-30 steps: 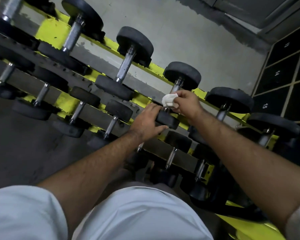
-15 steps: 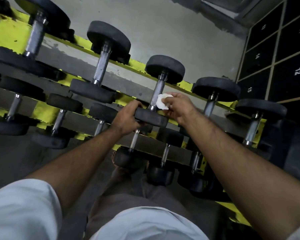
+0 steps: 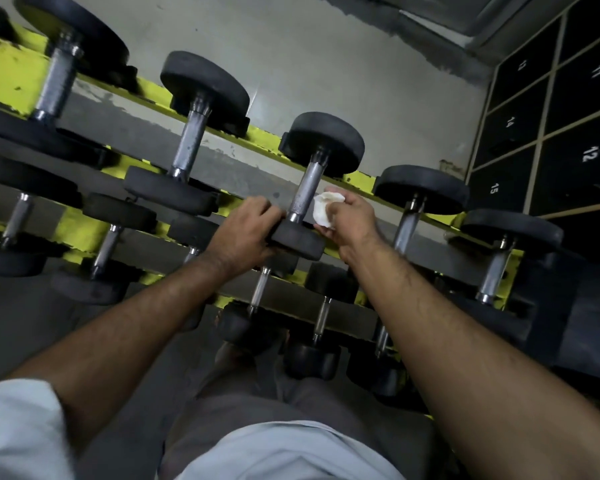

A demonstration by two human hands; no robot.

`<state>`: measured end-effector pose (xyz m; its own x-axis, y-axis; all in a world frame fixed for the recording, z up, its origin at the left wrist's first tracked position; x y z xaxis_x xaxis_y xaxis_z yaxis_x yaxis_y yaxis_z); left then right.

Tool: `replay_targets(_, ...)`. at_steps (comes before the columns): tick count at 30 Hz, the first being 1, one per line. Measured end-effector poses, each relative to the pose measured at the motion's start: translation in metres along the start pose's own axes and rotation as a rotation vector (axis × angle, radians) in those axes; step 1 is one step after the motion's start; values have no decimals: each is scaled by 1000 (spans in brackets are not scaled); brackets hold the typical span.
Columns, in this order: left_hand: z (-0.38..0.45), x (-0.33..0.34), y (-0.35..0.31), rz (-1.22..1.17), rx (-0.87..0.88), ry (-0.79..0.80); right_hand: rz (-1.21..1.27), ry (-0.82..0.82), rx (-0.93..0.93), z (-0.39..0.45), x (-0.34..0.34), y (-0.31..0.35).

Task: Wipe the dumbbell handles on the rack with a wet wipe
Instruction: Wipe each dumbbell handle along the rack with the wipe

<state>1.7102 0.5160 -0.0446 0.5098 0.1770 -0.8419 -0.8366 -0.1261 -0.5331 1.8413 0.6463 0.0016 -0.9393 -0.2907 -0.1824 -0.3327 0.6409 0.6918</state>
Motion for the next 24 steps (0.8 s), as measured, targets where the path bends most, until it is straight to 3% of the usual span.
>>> replay_targets(4,5,-6,-7,184,68,0,-35,-71,-55,8,-6,-2)
replay_targets(10,-2,16,-40,452,108,-19,-71,33,-83,16,-4,4)
replay_targets(16,-3,11,-52,469,-35,42,-150,57,-177,18,-7,9)
replay_targets(20,-3,9,-61,335,-232,152,-181,126,-160,20,-6,16)
replay_targets(24,-6,14,-72,278,-302,114,-384,106,-413,31,-8,19)
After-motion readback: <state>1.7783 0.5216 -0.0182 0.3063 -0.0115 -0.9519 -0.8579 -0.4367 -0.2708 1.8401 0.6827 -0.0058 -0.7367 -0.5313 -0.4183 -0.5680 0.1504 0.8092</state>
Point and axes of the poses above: each hand's wrist, its own z-axis towards the middle knuckle, its own x-axis out of the palm, y = z × x, the point moved 1 cm from there along z, towards the middle knuckle, and after that the axes turned 1 degree about -y, right-handed, at the moved point
